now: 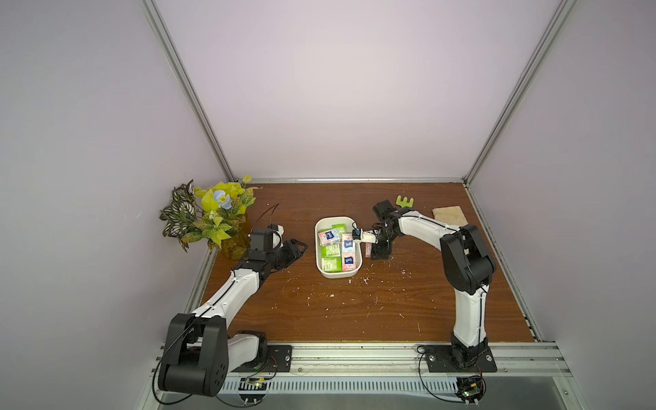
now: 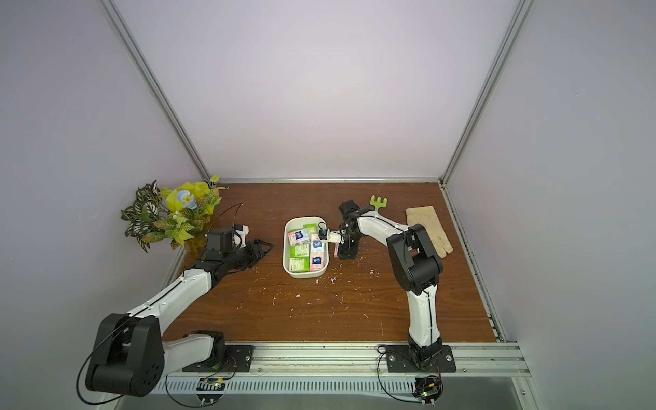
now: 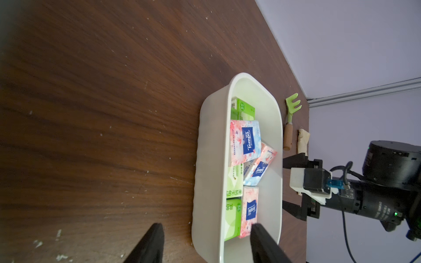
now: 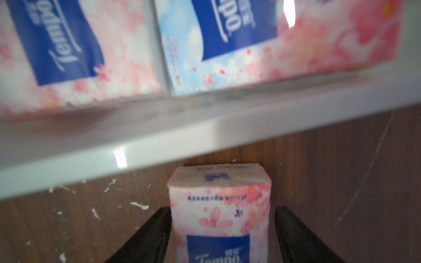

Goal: Take the pocket tissues out of the storage box
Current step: Place the pocket tissues at the center of the board, then pick up the pocket tissues from the storage box.

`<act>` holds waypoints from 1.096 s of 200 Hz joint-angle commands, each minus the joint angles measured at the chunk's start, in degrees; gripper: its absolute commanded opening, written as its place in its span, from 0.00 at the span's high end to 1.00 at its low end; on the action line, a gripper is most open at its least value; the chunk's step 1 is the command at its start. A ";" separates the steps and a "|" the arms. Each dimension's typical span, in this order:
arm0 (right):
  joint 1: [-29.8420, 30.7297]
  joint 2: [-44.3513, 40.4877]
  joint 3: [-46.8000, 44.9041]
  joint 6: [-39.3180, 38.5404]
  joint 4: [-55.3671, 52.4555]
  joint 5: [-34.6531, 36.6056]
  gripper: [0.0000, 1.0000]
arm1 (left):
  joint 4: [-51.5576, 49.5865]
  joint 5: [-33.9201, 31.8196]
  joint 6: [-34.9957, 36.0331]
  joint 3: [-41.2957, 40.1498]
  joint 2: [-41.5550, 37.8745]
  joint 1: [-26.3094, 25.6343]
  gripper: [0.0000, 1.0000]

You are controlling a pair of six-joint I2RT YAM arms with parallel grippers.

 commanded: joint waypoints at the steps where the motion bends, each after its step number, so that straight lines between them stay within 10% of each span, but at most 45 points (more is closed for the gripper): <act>1: -0.23 -6.16 3.08 0.89 -1.59 -2.05 0.19 | -0.11 1.13 0.94 2.51 -0.37 0.38 0.41; 69: 1.84 -8.46 10.52 1.36 -0.65 -9.46 0.13 | 2.71 2.96 -0.37 2.07 1.08 -0.03 0.41; 219: 11.64 21.91 48.99 -2.62 -16.56 -9.69 0.06 | 5.85 3.40 -1.52 -1.35 2.18 -1.27 0.41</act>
